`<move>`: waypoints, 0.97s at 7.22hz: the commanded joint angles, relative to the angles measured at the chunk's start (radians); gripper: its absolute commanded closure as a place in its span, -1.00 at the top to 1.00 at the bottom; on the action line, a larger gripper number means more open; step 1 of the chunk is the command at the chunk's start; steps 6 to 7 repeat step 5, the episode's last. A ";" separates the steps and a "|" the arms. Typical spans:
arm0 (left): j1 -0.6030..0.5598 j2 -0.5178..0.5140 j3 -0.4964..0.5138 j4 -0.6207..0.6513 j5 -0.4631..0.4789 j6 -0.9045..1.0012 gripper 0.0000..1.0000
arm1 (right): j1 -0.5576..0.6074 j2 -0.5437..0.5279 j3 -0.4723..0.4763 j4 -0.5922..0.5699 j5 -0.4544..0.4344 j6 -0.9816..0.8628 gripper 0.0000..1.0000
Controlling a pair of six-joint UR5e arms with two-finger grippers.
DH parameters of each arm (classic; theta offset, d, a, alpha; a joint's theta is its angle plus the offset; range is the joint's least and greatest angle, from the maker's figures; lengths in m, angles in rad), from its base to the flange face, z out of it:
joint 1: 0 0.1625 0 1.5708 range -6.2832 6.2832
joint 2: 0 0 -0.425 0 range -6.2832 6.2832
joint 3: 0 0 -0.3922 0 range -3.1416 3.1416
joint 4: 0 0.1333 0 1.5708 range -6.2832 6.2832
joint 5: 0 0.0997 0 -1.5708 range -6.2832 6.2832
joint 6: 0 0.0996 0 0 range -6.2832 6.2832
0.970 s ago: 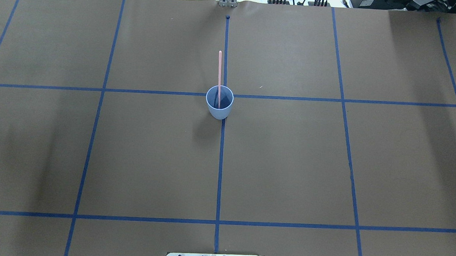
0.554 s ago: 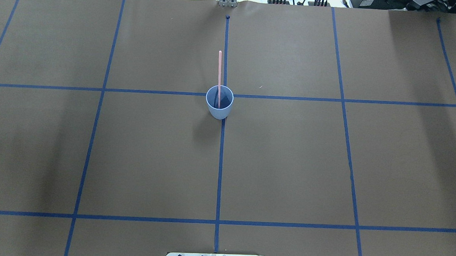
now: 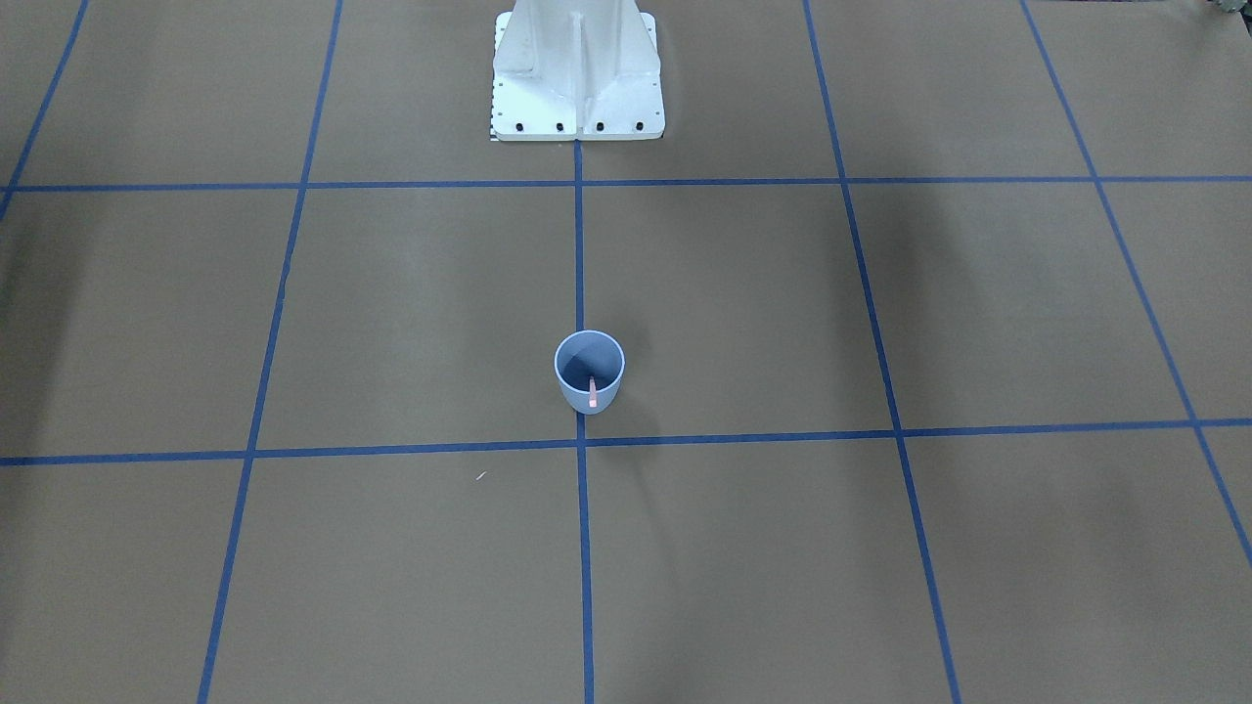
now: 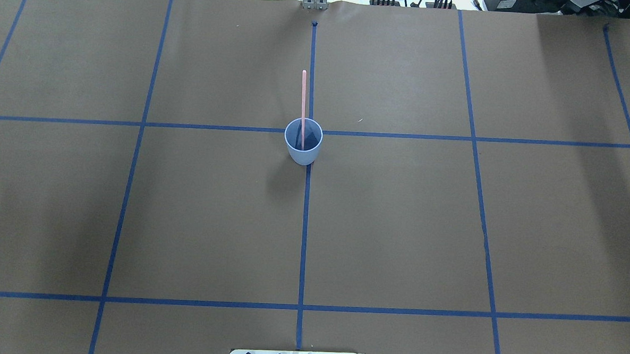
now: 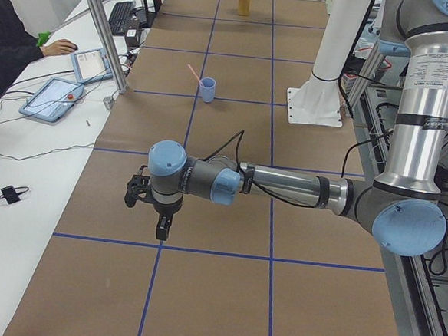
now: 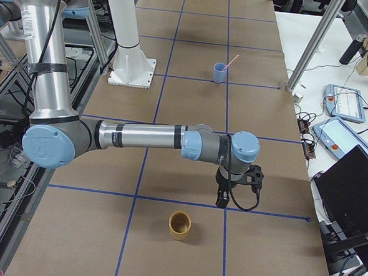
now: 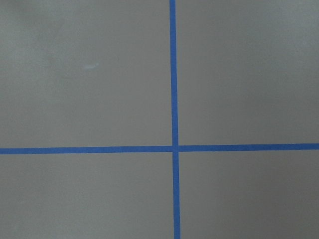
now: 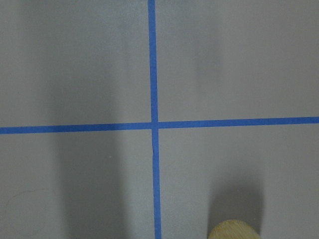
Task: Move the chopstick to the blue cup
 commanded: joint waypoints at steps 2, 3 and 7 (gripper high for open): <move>0.000 0.003 -0.002 0.000 0.000 0.001 0.96 | 0.000 0.000 0.000 -0.002 0.000 0.000 1.00; 0.000 0.003 -0.002 0.000 0.000 0.000 0.96 | 0.000 0.000 0.000 -0.002 0.000 0.000 1.00; 0.000 0.004 0.000 0.000 0.000 0.001 0.96 | 0.000 0.000 0.007 -0.002 0.000 0.000 1.00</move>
